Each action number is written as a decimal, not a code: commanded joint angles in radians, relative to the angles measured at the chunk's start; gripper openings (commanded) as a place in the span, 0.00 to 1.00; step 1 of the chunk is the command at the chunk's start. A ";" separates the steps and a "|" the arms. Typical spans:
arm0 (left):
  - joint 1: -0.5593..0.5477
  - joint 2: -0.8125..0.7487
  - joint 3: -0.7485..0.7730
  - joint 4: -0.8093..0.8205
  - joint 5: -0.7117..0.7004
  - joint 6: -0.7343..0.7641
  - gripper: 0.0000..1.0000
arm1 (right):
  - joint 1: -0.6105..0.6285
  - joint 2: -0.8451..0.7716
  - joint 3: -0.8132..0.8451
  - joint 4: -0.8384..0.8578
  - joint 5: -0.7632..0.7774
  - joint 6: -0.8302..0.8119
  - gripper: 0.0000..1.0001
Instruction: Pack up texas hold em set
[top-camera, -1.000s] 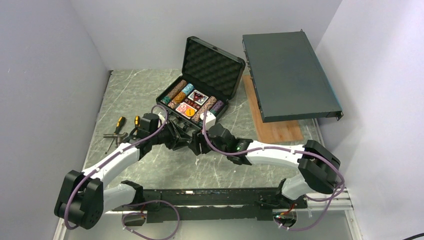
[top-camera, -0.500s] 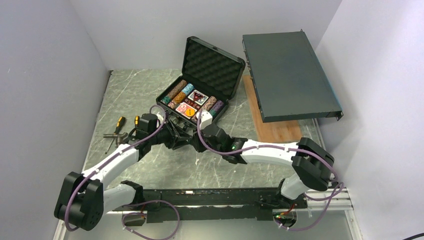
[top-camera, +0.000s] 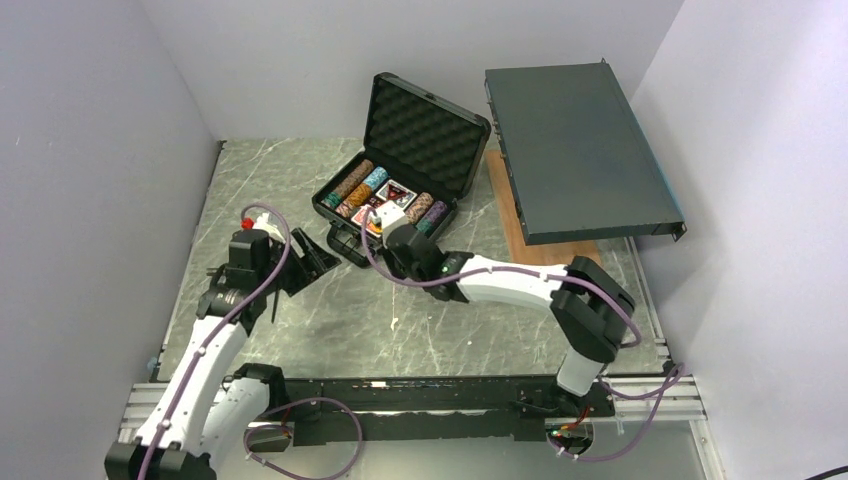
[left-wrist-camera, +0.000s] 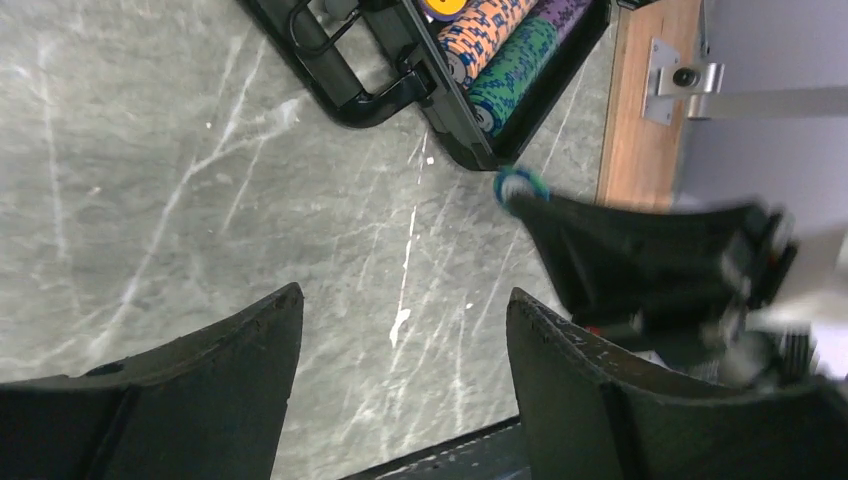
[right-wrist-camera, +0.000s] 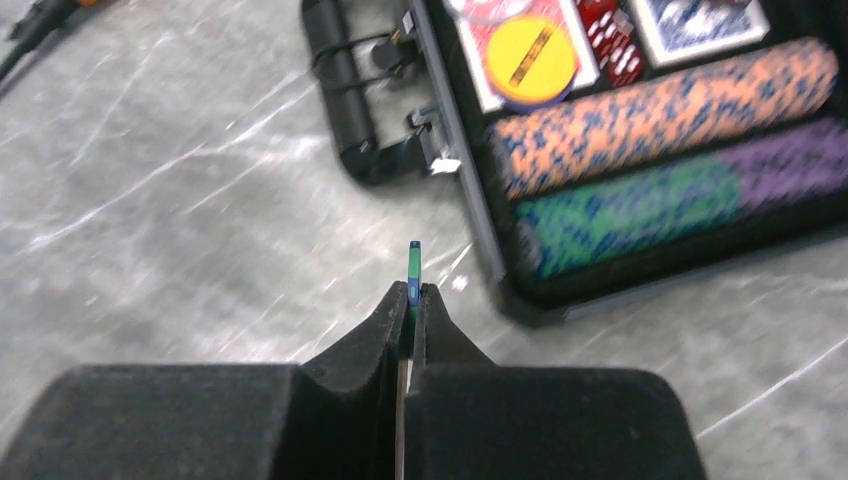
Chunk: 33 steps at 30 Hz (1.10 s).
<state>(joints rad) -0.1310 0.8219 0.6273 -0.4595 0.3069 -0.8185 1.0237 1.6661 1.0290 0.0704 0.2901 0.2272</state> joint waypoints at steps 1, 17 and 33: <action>0.004 -0.078 0.019 -0.101 -0.040 0.187 0.76 | -0.064 0.097 0.173 -0.129 -0.043 -0.242 0.00; 0.004 -0.105 0.008 -0.114 0.069 0.260 0.81 | -0.114 0.292 0.376 -0.297 -0.056 -0.362 0.00; 0.004 -0.093 0.009 -0.108 0.087 0.257 0.81 | -0.126 0.332 0.397 -0.327 0.042 -0.368 0.00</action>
<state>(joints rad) -0.1310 0.7433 0.6228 -0.5884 0.3801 -0.5854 0.9100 1.9976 1.4017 -0.2321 0.2882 -0.1349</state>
